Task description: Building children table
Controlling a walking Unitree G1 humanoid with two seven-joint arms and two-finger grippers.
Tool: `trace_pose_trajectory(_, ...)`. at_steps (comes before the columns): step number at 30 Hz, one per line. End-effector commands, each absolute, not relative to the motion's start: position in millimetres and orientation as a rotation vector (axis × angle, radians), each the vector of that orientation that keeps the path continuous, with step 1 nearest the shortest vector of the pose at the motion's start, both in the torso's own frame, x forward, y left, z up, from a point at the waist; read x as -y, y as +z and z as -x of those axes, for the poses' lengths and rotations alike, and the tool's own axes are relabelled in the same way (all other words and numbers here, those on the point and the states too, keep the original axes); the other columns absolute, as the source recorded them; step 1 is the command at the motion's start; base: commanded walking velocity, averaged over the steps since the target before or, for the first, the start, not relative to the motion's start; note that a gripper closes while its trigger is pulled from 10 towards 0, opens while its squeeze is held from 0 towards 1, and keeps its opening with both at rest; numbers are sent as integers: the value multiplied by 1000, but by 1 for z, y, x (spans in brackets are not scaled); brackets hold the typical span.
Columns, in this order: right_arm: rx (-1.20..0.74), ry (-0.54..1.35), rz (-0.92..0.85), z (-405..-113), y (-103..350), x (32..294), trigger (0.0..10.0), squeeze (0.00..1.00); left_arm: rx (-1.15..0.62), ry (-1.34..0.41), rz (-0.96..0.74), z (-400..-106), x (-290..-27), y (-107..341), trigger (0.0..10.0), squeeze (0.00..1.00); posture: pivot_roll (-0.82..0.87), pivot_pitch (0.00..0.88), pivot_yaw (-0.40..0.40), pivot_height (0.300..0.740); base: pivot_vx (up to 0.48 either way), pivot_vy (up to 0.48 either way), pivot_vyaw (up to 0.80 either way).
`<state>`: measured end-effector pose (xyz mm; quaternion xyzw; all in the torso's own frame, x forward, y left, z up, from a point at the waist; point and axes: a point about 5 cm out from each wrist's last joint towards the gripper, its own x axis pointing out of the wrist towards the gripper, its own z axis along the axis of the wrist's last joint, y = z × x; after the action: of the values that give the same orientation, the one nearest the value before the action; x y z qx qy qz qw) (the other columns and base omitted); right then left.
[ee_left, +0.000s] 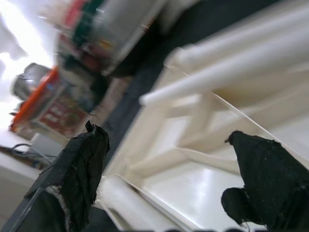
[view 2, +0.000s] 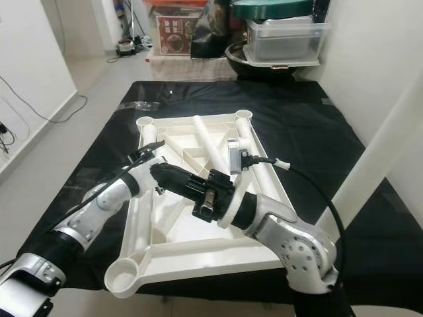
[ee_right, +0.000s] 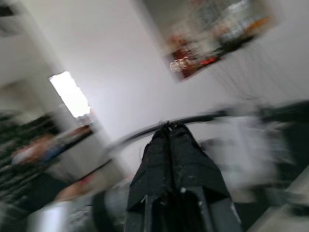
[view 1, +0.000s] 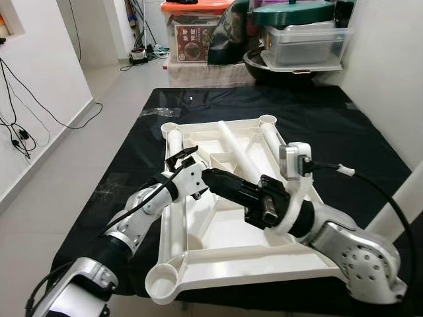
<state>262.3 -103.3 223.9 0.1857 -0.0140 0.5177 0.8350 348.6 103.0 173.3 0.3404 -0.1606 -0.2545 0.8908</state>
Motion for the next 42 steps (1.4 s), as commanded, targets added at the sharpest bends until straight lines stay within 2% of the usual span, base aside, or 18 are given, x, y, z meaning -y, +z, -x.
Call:
trace_pose_trajectory(1, 25, 925, -347, -280, 216, 110, 10000, 1000, 311, -385, -609, -347, -131, 176, 10000, 0, -6, 0, 49, 740, 0, 0, 0)
trace_pose_trajectory(3, 25, 925, -347, -280, 216, 110, 10000, 1000, 311, -385, -609, -347, -131, 176, 10000, 0, -6, 0, 49, 740, 0, 0, 0)
trace_pose_trajectory(4, 21, 810, -308, -292, 209, 115, 10000, 1000, 266, -238, -491, -341, -155, 170, 10000, 0, 5, 0, 40, 740, 0, 0, 0)
trace_pose_trajectory(5, 21, 810, -308, -292, 209, 115, 10000, 1000, 266, -238, -491, -341, -155, 170, 10000, 0, 5, 0, 40, 740, 0, 0, 0)
trace_pose_trajectory(7, -8, 697, -222, -303, 196, 118, 10000, 1000, 143, -32, -338, -312, -187, 138, 10000, 0, 47, 0, -1, 740, 0, 0, 0)
trace_pose_trajectory(8, -8, 697, -222, -303, 196, 118, 10000, 1000, 143, -32, -338, -312, -187, 138, 10000, 0, 47, 0, -1, 740, 0, 0, 0)
trace_pose_trajectory(9, -51, 638, -176, -309, 187, 118, 10000, 1000, 96, 15, -312, -296, -194, 124, 10000, 0, 59, 0, -9, 740, 0, 0, 0)
trace_pose_trajectory(11, -51, 638, -176, -309, 187, 118, 10000, 1000, 96, 15, -312, -296, -194, 124, 10000, 0, 59, 0, -9, 740, 0, 0, 0)
trace_pose_trajectory(13, -170, 480, -108, -324, 168, 124, 10000, 1000, 39, 73, -286, -270, -199, 105, 10000, 0, 84, 0, -29, 740, 0, 0, 0)
trace_pose_trajectory(15, -225, 407, -103, -331, 160, 128, 10000, 1000, 11, 106, -286, -262, -201, 98, 10000, 0, 94, 0, -38, 740, 0, 0, 0)
trace_pose_trajectory(24, -316, 243, -56, -354, 151, 140, 10000, 1000, -25, 168, -273, -246, -205, 101, 10000, 0, 98, 0, -60, 740, 0, 0, 0)
trace_pose_trajectory(32, -220, 255, -6, -363, 181, 141, 10000, 1000, -23, 166, -267, -246, -199, 102, 10000, 0, 80, 0, -66, 740, 0, 0, 0)
trace_pose_trajectory(36, -257, 274, 42, -366, 181, 138, 10000, 1000, -26, 158, -262, -246, -194, 102, 10000, 0, 74, 0, -71, 740, 0, 0, 0)
trace_pose_trajectory(37, -318, 275, 59, -366, 174, 138, 10000, 682, -28, 156, -260, -246, -192, 102, 10000, 0, 72, 0, -72, 740, 0, 0, 0)
trace_pose_trajectory(39, -318, 275, 59, -366, 174, 138, 10000, 682, -28, 156, -260, -246, -192, 102, 10000, 0, 72, 0, -72, 740, 0, 0, 0)
trace_pose_trajectory(40, -406, 257, 24, -367, 163, 141, 10000, 682, -34, 155, -260, -246, -191, 103, 10000, 0, 66, 0, -81, 740, 0, 0, 0)
trace_pose_trajectory(41, -406, 257, 24, -367, 163, 141, 10000, 682, -34, 155, -260, -246, -191, 103, 10000, 0, 66, 0, -81, 740, 0, 0, 0)
trace_pose_trajectory(42, -496, 213, -11, -368, 152, 149, 10000, 620, -37, 154, -260, -246, -190, 104, 10000, 0, 63, 0, -93, 740, 0, 0, 0)
